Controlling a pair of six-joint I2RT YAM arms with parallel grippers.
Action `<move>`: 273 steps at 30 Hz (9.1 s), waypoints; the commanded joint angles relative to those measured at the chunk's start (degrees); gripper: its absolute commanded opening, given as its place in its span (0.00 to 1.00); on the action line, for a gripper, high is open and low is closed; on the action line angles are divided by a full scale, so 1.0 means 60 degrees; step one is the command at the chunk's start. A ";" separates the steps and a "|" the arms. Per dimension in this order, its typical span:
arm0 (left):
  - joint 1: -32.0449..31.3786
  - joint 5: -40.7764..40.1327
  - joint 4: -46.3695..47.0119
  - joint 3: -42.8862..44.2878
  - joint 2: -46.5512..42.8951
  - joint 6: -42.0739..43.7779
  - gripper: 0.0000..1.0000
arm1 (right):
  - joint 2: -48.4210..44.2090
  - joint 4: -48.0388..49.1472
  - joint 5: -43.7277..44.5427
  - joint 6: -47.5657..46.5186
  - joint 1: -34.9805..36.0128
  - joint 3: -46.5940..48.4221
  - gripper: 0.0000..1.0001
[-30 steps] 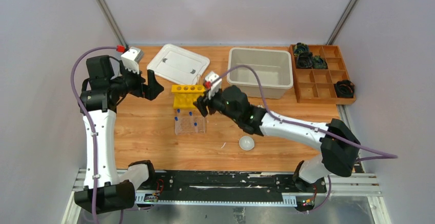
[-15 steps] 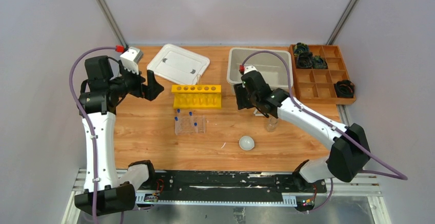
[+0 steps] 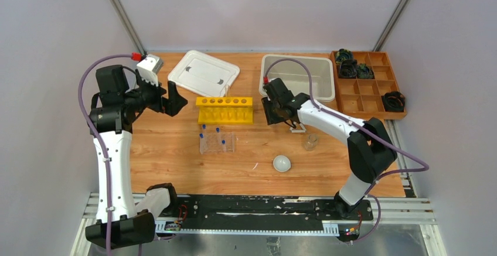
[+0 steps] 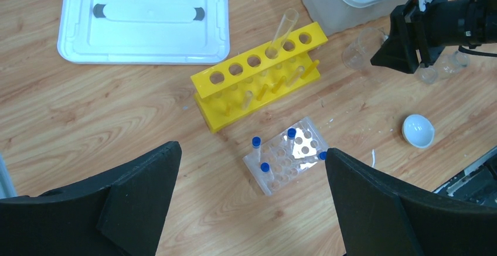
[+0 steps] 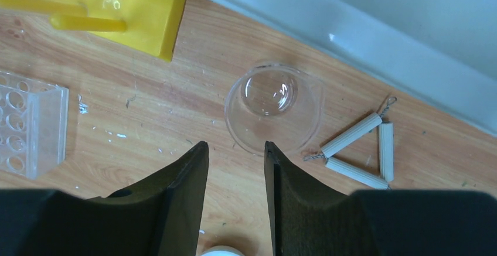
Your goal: Organize the chemistry lab equipment
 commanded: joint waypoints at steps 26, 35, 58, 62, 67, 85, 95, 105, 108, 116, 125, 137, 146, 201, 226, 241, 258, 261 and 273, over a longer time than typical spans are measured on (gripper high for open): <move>0.0034 0.0281 0.0088 0.0328 -0.0007 0.0081 1.00 | -0.0092 -0.1121 -0.0418 -0.0636 0.0045 0.1546 0.00; 0.0030 0.0460 0.0088 0.0516 0.0127 -0.0010 1.00 | -0.1920 -0.2791 -0.0679 -0.1191 -0.0169 0.3548 0.00; 0.0031 0.0302 0.0088 0.0602 0.0303 0.0185 1.00 | 0.4148 -0.3362 0.1080 -0.1799 -0.4012 0.7953 0.00; 0.0034 0.0347 0.0087 0.0631 0.0428 0.0242 1.00 | 0.4646 -0.2949 0.1006 -0.1675 -0.4267 0.7873 0.00; 0.0030 0.0356 0.0088 0.0555 0.0529 0.0328 1.00 | 0.5211 -0.2484 0.1312 -0.1830 -0.4360 0.7812 0.00; 0.0033 0.0296 0.0084 0.0303 0.0476 0.0436 1.00 | 0.5463 -0.1525 0.1934 -0.1986 -0.4402 0.7522 0.45; 0.0024 0.0252 0.0088 0.0311 0.0217 0.0314 1.00 | 0.2990 -0.1315 0.1852 -0.1748 -0.4028 0.6526 0.61; 0.0028 0.0283 0.0088 0.0383 0.0011 0.0032 1.00 | -0.1304 -0.1134 0.2341 -0.0805 -0.1975 0.2022 0.61; 0.0024 0.0336 0.0088 0.0304 -0.0101 0.0010 1.00 | -0.2505 -0.1287 0.2239 -0.0065 -0.1639 0.0317 0.69; 0.0020 0.0479 0.0088 0.0052 -0.0296 0.0044 1.00 | -0.4528 -0.2521 0.2485 0.1146 -0.1155 -0.2563 0.74; 0.0025 0.0519 0.0088 -0.0050 -0.0305 -0.0029 1.00 | -0.4160 -0.2205 0.2301 0.1396 -0.1154 -0.3290 0.56; 0.0030 0.0445 0.0088 -0.0022 -0.0288 0.0084 1.00 | -0.3180 -0.1682 0.2349 0.1178 -0.1194 -0.3423 0.48; 0.0030 0.0464 0.0088 0.0008 -0.0227 0.0096 1.00 | -0.3010 -0.1480 0.2287 0.0951 -0.1262 -0.3489 0.37; 0.0032 0.0715 0.0086 -0.0173 0.0154 0.0462 1.00 | 0.6927 -0.0301 0.2374 -0.2573 -0.1765 0.9446 0.00; 0.0027 0.0891 0.0088 -0.0151 -0.0351 0.0295 1.00 | 0.0054 -0.0458 0.0697 -0.1047 -0.1857 0.3467 0.57; 0.0034 0.0985 0.0088 -0.0052 -0.0584 0.0102 1.00 | -0.3173 0.1714 0.0511 0.0282 -0.1390 -0.3633 0.48; 0.0021 0.0934 0.0088 -0.0111 -0.0724 0.0008 1.00 | -0.1379 0.3079 0.0725 0.0704 -0.1299 -0.3476 0.47; 0.0033 0.0892 0.0088 -0.0109 -0.0776 0.0072 1.00 | -0.1023 0.3213 0.0922 0.0865 -0.1232 -0.3389 0.46; 0.0034 0.0756 0.0059 -0.0139 -0.0761 0.0230 1.00 | -0.0411 0.3553 0.1851 0.1500 -0.0889 -0.3930 0.38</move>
